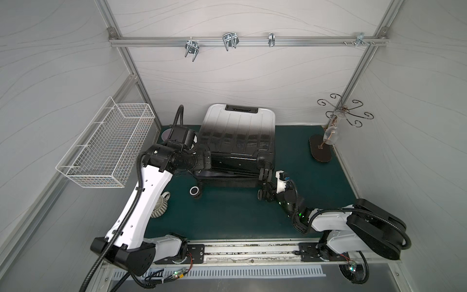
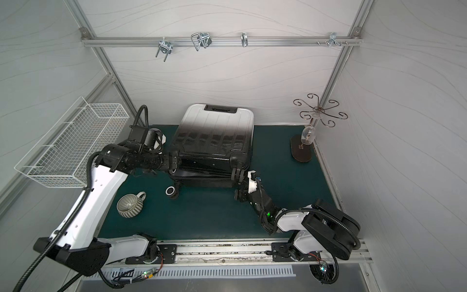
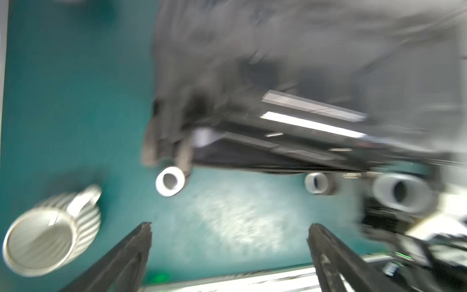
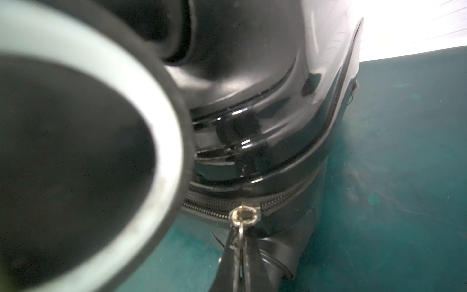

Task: Close the suitcase zippers
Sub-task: Zip the zipper on the suitcase.

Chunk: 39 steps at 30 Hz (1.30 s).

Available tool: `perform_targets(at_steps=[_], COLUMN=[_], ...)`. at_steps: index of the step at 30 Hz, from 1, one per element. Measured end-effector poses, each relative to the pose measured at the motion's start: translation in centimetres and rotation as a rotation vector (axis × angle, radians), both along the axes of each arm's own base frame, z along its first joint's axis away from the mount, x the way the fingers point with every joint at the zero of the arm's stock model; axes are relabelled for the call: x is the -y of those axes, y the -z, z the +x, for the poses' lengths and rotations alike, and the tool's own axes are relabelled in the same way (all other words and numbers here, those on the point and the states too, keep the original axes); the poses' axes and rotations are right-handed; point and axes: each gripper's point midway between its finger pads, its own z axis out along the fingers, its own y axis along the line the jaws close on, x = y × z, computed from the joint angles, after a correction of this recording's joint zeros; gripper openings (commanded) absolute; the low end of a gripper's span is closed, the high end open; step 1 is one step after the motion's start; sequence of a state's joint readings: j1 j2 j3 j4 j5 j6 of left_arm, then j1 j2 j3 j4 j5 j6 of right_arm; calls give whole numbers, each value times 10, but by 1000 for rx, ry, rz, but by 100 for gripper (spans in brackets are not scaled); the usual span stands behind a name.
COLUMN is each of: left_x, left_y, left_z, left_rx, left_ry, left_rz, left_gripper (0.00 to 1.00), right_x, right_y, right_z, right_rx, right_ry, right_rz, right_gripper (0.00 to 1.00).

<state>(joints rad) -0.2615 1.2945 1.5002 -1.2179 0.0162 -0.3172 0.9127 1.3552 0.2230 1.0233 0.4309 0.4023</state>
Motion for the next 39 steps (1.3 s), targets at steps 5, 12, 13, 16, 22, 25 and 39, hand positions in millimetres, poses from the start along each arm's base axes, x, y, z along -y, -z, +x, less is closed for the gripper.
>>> perform_targets(at_steps=[5, 12, 13, 16, 22, 25, 39], left_x=[-12, -35, -38, -37, -21, -16, 6], left_y=[46, 53, 55, 62, 86, 95, 67], left_z=[15, 43, 47, 55, 57, 56, 45], left_rx=[-116, -70, -65, -51, -67, -83, -15], left_ry=[-15, -56, -64, -59, -17, -3, 49], left_rz=[45, 98, 96, 72, -7, -29, -130], left_gripper=[99, 91, 89, 82, 62, 41, 0], right_x=[1, 2, 3, 5, 9, 11, 23], right_y=[-1, -1, -1, -1, -2, -2, -8], right_z=[1, 1, 1, 3, 7, 8, 2], right_rx=[-9, -29, -32, -34, -37, -38, -81], right_ry=[-16, -37, -39, -38, -26, -22, -50], right_rz=[5, 16, 16, 19, 23, 22, -201], right_gripper=[0, 0, 0, 0, 0, 0, 0])
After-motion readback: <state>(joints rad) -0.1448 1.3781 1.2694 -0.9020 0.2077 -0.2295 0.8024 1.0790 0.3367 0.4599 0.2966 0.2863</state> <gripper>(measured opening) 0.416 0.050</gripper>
